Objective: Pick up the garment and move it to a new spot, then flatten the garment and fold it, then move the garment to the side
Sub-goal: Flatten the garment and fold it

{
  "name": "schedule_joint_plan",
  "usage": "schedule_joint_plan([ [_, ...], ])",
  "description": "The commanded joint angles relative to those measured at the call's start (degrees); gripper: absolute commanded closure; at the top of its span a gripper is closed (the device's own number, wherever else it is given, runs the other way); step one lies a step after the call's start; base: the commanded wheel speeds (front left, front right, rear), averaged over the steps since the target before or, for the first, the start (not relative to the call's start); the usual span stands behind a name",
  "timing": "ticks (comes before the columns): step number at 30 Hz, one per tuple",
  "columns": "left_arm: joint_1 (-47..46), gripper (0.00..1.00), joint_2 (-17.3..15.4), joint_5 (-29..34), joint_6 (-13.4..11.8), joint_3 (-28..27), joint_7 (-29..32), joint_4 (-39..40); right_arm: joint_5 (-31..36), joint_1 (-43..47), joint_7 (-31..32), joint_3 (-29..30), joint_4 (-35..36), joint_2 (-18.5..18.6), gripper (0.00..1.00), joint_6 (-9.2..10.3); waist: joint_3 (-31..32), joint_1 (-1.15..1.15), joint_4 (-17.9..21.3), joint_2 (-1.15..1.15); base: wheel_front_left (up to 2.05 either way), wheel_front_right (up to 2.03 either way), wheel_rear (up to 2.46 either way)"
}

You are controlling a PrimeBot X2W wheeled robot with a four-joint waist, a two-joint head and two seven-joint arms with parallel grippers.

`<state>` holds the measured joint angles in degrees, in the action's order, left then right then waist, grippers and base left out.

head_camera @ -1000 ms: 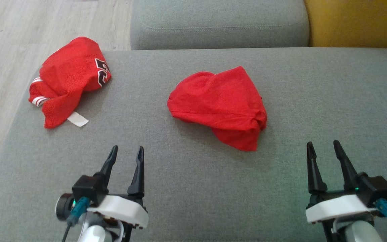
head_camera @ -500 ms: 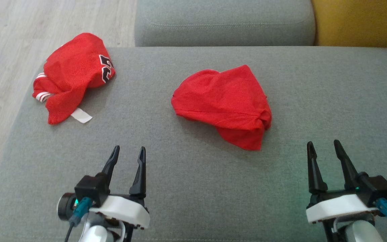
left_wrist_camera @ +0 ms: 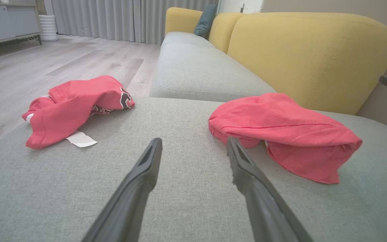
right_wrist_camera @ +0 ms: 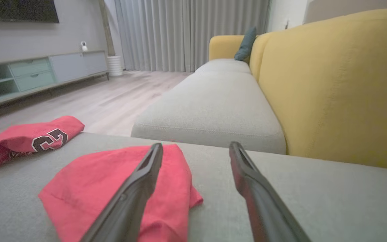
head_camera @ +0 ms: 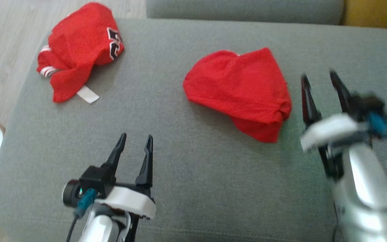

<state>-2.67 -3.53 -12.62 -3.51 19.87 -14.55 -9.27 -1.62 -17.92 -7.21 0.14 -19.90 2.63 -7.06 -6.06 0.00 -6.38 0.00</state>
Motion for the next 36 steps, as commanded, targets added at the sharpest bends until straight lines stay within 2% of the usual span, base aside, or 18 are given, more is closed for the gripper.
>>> schedule_joint_plan([
  [1, -3.3, 0.00, 0.1, 0.4, 0.3, -1.6, -0.4, 2.2, 1.1, -5.0, 1.9, -1.7, 0.2, 0.2, 0.00, -0.43, -2.1, 0.00, -1.5, 0.00, 0.00, 0.00, 0.00],
  [2, -4.0, 0.00, 0.2, 0.4, 0.4, -1.2, -0.4, 2.3, 1.8, -10.2, 6.2, -2.5, -3.8, 1.2, 0.00, -0.43, -3.6, 0.00, -2.6, 0.00, 0.00, 0.00, 0.00],
  [9, -6.0, 0.00, 0.5, -0.1, 0.7, 0.2, -0.4, 2.3, -3.8, -23.9, 18.4, -5.9, -18.6, 6.1, 0.00, -0.43, -8.1, 0.00, -7.0, 0.00, 0.00, 0.00, 0.00],
  [15, -7.3, 0.00, 0.6, -1.1, 0.3, 1.4, -0.4, 2.7, -9.6, -29.5, 26.7, -9.6, -29.1, 8.5, 0.00, -0.43, -10.3, 0.00, -9.8, 0.00, 0.00, 0.00, 0.00],
  [19, -7.5, 0.00, 0.6, -1.7, -0.4, 1.7, -0.4, 2.9, -15.0, -29.9, 30.0, -14.2, -31.7, 8.5, 0.00, -0.43, -10.6, 0.00, -10.2, 0.00, 0.00, 0.00, 0.00],
  [20, -7.6, 0.00, 0.6, -1.7, -0.5, 1.7, -0.4, 2.9, -16.2, -29.7, 29.9, -15.5, -31.6, 8.6, 0.15, -0.43, -10.6, 0.00, -10.1, 0.00, 0.00, 0.00, 0.00],
  [21, -7.6, 0.00, 0.6, -1.7, -0.6, 1.6, -0.4, 2.9, -17.4, -29.6, 29.7, -16.6, -31.5, 8.8, 0.51, -0.43, -10.5, 0.00, -10.0, 0.00, 0.00, 0.00, 0.00],
  [22, -7.6, 0.00, 0.6, -1.7, -0.7, 1.6, -0.4, 2.8, -18.4, -29.5, 29.2, -17.8, -31.2, 9.1, 0.69, -0.43, -10.5, 0.00, -9.9, 0.00, 0.00, 0.00, 0.00],
  [23, -7.7, 0.00, 0.6, -1.7, -0.8, 1.5, -0.4, 2.9, -19.1, -29.5, 28.4, -18.9, -30.9, 9.4, 1.00, -0.43, -10.4, 0.00, -9.6, 0.00, 0.00, 0.00, 0.00],
  [28, -7.9, 0.00, 0.6, -1.3, -0.8, 1.3, -0.4, 2.9, -21.1, -31.2, 21.4, -22.6, -28.7, 10.8, 1.00, -0.43, -9.8, 0.00, -8.0, 0.00, 0.00, 0.00, 0.00],
  [36, -7.3, 0.00, 0.6, -0.7, -0.7, 0.8, -0.4, 2.4, -20.9, -34.0, 7.9, -26.3, -22.6, 11.1, 1.00, -0.43, -7.9, 0.00, -5.1, 0.00, 0.00, 0.00, 0.00],
])
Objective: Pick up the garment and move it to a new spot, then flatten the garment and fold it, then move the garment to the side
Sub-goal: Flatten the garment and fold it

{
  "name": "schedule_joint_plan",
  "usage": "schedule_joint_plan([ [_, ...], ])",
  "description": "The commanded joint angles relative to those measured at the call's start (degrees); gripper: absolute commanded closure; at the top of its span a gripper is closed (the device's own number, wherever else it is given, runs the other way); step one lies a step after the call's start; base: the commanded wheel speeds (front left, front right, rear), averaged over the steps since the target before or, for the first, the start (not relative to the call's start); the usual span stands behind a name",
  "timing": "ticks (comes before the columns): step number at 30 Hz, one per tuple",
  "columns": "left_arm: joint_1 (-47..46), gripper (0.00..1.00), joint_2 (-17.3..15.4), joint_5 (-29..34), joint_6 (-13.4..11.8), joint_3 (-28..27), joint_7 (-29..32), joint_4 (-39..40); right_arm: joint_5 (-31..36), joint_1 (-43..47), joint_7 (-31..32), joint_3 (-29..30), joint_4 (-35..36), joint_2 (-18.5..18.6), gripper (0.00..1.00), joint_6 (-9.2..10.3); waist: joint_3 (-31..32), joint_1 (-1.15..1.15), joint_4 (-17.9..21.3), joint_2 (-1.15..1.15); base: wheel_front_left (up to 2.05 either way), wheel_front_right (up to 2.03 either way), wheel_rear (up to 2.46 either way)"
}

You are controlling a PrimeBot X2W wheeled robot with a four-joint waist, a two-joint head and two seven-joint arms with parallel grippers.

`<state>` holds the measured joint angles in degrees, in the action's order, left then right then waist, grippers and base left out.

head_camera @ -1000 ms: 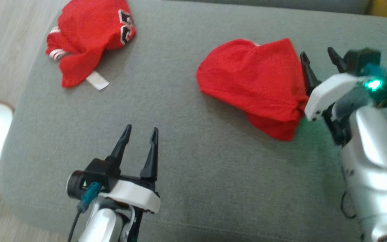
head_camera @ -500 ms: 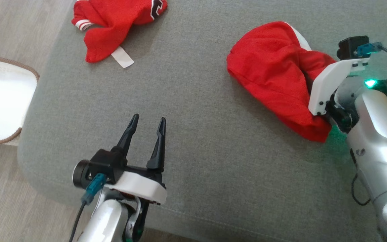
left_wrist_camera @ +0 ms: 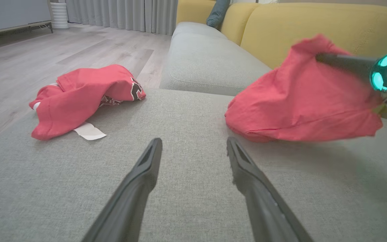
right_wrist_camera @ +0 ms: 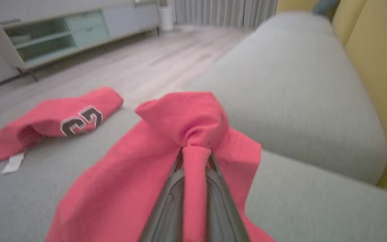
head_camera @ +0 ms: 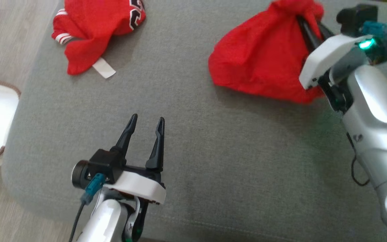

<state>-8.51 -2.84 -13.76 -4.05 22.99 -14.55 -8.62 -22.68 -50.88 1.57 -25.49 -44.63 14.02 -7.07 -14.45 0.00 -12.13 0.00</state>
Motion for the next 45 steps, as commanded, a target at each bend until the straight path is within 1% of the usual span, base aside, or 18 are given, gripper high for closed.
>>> schedule_joint_plan([
  [1, -1.3, 0.00, 0.0, 0.5, -0.2, -2.4, -0.4, 1.8, 0.3, -0.7, -2.4, -1.1, 3.1, -0.5, 1.00, -0.42, 0.9, 0.00, 0.9, 0.00, 0.00, 0.00, 0.00],
  [4, -1.0, 0.00, 0.0, 0.6, -0.2, -2.7, -0.4, 1.7, 1.0, 0.8, -5.1, -2.5, 5.2, -0.7, 1.00, -0.42, 1.4, 0.00, 1.7, 0.00, 0.00, 0.00, 0.00],
  [7, -0.6, 0.00, 0.0, 0.8, -0.1, -3.2, -0.4, 1.7, 2.8, 5.0, -8.3, -4.3, 8.3, -0.8, 1.00, -0.42, 2.2, 0.00, 2.7, 0.00, 0.00, 0.00, 0.00],
  [11, -0.2, 0.00, 0.0, 1.2, 0.0, -3.8, -0.4, 1.9, 6.8, 13.5, -11.3, -5.7, 11.9, -1.0, 1.00, -0.42, 3.1, 0.00, 3.9, 0.00, 0.00, 0.00, 0.00],
  [15, 0.3, 0.00, 0.0, 1.5, 0.2, -4.4, -0.4, 2.1, 11.3, 22.9, -12.1, -7.0, 14.0, -1.9, 1.00, -0.42, 3.7, 0.00, 5.3, 0.00, 0.00, 0.00, 0.00],
  [19, 0.6, 0.00, 0.0, 2.0, 0.5, -5.1, -0.4, 2.2, 14.7, 29.8, -12.6, -6.2, 15.5, -3.4, 1.00, -0.42, 4.1, 0.00, 6.8, 0.00, 0.00, 0.00, 0.00],
  [26, 1.0, 0.00, 0.0, 2.2, 0.8, -5.7, -0.4, 2.2, 21.9, 37.6, -13.2, -3.7, 18.3, -5.1, 1.00, -0.42, 4.9, 0.00, 8.9, 0.00, 0.00, 0.00, 0.00],
  [27, 1.1, 0.00, 0.0, 2.2, 0.8, -5.8, -0.4, 2.2, 22.6, 38.6, -13.2, -3.4, 18.6, -5.2, 0.79, -0.42, 5.1, 0.00, 9.2, 0.00, 0.00, 0.00, 0.00],
  [28, 1.2, 0.00, 0.0, 2.2, 0.8, -5.8, -0.4, 2.1, 23.2, 39.5, -13.3, -3.2, 19.0, -5.4, 0.55, -0.42, 5.2, 0.00, 9.4, 0.00, 0.00, 0.00, 0.00],
  [29, 1.3, 0.00, 0.0, 2.3, 0.9, -5.8, -0.4, 2.1, 23.5, 40.2, -13.5, -2.9, 19.5, -5.6, 0.00, -0.42, 5.4, 0.00, 9.7, 0.00, 0.00, 0.00, 0.00],
  [34, 1.9, 0.00, 0.0, 2.2, 1.0, -5.6, -0.4, 1.8, 23.8, 43.8, -14.3, -1.1, 23.1, -6.2, 0.00, -0.42, 6.7, 0.00, 10.8, 0.00, 0.00, 0.00, 0.00],
  [38, 2.6, 0.00, 0.0, 2.0, 1.0, -5.4, -0.4, 1.5, 22.4, 46.9, -14.6, 0.7, 27.9, -6.4, 0.00, -0.42, 8.1, 0.00, 11.5, 0.00, 0.00, 0.00, 0.00],
  [40, 2.9, 0.00, 0.0, 2.0, 1.0, -5.2, -0.4, 1.4, 20.9, 48.3, -14.7, 2.6, 31.2, -6.6, 0.00, -0.42, 8.7, 0.00, 11.6, 0.00, 0.00, 0.00, 0.00],
  [43, 3.3, 0.00, 0.0, 1.9, 1.1, -4.8, -0.4, 1.2, 18.9, 49.4, -13.5, 7.0, 36.4, -6.7, 0.00, -0.42, 9.3, 0.00, 11.4, 0.00, 0.00, 0.00, 0.00],
  [44, 3.3, 0.00, 0.0, 1.9, 1.1, -4.8, -0.4, 1.2, 18.9, 49.4, -13.5, 7.0, 36.4, -6.7, 0.00, -0.42, 9.3, 0.00, 11.4, 0.00, 0.00, 0.00, 0.00],
  [45, 3.4, 0.00, 0.0, 1.8, 1.2, -4.4, -0.4, 1.2, 18.4, 49.1, -11.8, 10.0, 38.9, -6.7, 0.00, -0.42, 9.6, 0.00, 11.1, 0.00, 0.00, 0.00, 0.00],
])
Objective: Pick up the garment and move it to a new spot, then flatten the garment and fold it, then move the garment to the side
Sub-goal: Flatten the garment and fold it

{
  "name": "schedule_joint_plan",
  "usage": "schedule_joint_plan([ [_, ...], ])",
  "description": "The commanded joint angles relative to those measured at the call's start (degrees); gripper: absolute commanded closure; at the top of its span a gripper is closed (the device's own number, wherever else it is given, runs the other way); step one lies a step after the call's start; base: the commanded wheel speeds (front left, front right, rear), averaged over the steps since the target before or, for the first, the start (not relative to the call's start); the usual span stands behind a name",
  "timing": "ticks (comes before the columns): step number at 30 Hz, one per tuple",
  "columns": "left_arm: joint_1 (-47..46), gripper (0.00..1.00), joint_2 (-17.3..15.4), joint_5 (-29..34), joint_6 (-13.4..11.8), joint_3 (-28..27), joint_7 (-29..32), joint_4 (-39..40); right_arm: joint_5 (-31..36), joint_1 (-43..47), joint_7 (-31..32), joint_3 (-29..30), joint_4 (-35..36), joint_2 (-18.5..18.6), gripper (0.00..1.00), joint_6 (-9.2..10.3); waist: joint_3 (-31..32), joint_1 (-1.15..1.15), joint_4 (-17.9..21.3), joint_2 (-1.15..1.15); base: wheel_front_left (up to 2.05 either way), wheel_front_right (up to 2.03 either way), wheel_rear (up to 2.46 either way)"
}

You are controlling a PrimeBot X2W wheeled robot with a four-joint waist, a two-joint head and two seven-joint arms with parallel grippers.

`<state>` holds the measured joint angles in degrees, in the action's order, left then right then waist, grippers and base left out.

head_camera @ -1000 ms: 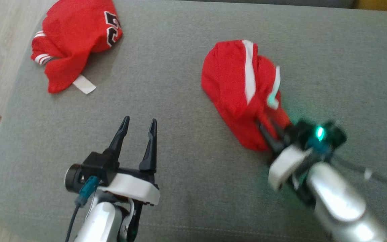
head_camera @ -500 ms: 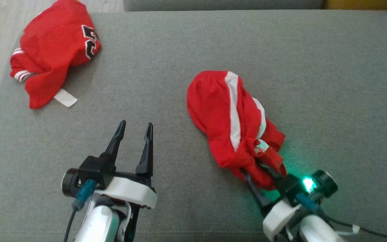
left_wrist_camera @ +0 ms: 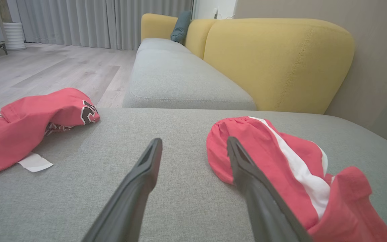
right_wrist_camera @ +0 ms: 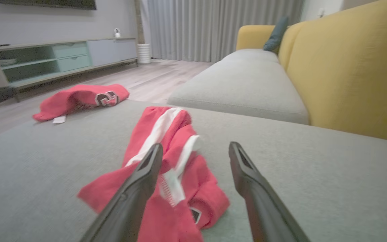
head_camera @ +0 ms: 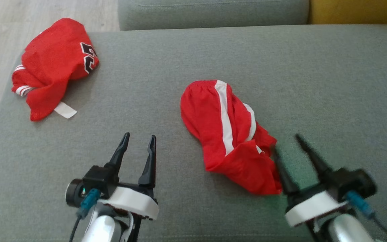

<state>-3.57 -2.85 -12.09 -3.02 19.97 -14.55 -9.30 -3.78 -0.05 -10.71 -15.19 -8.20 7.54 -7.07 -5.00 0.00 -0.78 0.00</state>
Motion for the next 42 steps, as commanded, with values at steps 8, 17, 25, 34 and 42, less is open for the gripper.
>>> schedule_joint_plan([
  [8, -1.7, 0.00, 0.0, 0.0, 0.1, -0.5, -0.4, 1.7, -2.4, -3.7, 8.0, 0.0, 2.5, 1.7, 0.00, -0.42, 0.1, 0.00, -3.5, 0.00, 0.00, 0.00, 0.00],
  [17, -1.9, 0.00, 0.0, -0.2, -0.1, -1.1, -0.4, 1.8, -8.2, -6.2, 9.8, -5.5, -3.1, 2.5, 0.85, -0.42, -1.1, 0.00, -5.4, 0.00, 0.00, 0.00, 0.00],
  [25, -2.1, 0.00, 0.0, -0.2, -0.5, -1.5, -0.4, 2.0, -3.0, -11.0, 5.7, 0.6, -7.8, 4.1, 1.00, -0.42, -1.3, 0.00, -4.6, 0.00, 0.00, 0.00, 0.00],
  [34, -2.4, 0.00, 0.0, -0.2, -0.6, -1.6, -0.4, 2.7, 8.0, -14.2, -1.1, 18.5, -3.8, 2.9, 1.00, -0.42, -1.9, 0.00, -2.0, 0.00, 0.00, 0.00, 0.00],
  [42, -2.7, 0.00, 0.0, 0.0, -0.5, -2.1, -0.4, 2.8, 11.8, -6.3, -4.0, 12.1, -3.0, -1.2, 1.00, -0.42, -2.6, 0.00, -0.6, 0.00, 0.00, 0.00, 0.00],
])
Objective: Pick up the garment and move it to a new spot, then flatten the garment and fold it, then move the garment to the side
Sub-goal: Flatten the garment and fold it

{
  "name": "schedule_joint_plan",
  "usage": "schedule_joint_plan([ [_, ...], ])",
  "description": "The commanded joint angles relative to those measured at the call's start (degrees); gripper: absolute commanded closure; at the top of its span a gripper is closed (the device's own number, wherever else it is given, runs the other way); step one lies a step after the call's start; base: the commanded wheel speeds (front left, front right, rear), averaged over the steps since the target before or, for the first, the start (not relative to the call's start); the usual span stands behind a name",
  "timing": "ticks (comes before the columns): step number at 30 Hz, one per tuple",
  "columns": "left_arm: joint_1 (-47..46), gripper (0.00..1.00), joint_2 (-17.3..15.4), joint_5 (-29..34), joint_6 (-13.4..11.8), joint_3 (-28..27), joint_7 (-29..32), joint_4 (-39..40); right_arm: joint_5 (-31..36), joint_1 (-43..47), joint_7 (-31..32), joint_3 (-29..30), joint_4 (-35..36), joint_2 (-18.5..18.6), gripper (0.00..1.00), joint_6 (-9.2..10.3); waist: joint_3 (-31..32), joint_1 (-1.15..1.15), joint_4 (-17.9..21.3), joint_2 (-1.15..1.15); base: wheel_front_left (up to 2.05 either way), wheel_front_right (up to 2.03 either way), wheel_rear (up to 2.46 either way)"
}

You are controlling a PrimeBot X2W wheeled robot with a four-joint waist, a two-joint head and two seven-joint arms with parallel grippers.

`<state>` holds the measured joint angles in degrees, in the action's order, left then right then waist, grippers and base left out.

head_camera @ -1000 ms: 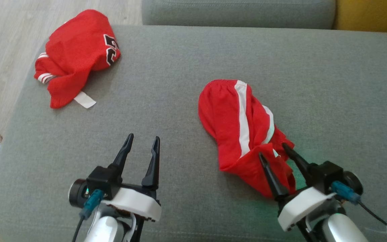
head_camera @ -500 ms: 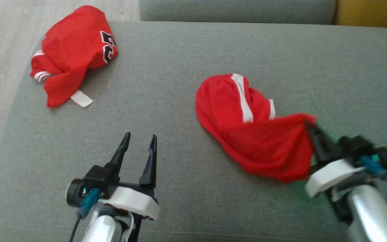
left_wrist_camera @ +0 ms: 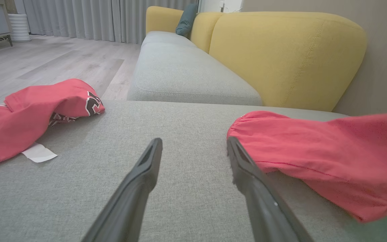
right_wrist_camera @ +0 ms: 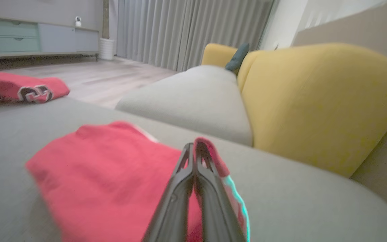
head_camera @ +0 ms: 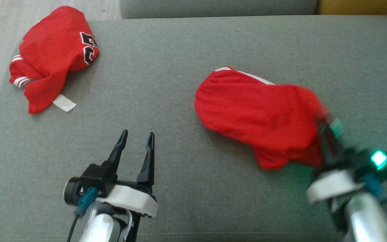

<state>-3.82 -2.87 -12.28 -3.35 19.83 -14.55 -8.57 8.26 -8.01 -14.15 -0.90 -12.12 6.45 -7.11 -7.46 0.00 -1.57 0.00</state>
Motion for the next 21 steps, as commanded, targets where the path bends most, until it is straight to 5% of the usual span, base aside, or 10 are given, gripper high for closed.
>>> schedule_joint_plan([
  [1, -2.5, 0.00, 0.0, 0.2, -0.1, -2.0, -0.4, 2.1, -0.6, 3.1, -0.6, -3.4, 0.4, -0.5, 1.00, -0.37, -0.2, 0.00, 0.4, 0.00, 0.00, 0.00, 0.00],
  [10, -2.5, 0.00, 0.0, 0.5, 0.0, -2.9, -0.4, 2.1, -1.1, 9.8, -0.8, -5.5, -5.0, -1.9, 1.00, -0.37, -0.1, 0.00, 2.1, 0.00, 0.00, 0.00, 0.00],
  [21, -2.2, 0.00, 0.0, 0.9, 0.4, -3.5, -0.4, 2.0, 2.7, 9.6, -0.8, 1.3, -11.8, -2.9, 1.00, -0.37, 0.4, 0.00, 5.4, 0.00, 0.00, 0.00, 0.00],
])
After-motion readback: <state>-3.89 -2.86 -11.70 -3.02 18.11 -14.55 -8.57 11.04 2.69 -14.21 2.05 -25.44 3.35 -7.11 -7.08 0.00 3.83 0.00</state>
